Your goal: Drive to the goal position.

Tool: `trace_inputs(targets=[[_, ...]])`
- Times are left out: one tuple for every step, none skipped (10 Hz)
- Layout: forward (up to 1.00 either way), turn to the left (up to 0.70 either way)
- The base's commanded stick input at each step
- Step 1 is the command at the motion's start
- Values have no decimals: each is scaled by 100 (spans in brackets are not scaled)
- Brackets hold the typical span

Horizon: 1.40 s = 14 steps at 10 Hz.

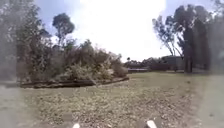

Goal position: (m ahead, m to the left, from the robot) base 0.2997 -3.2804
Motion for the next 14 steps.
trace_inputs(targets=[[50,-50],[50,-50],[50,-50],[50,-50],[50,-50],[50,-50],[50,-50],[50,-4],[50,-1],[50,0],[50,0],[50,0],[50,0],[50,0]])
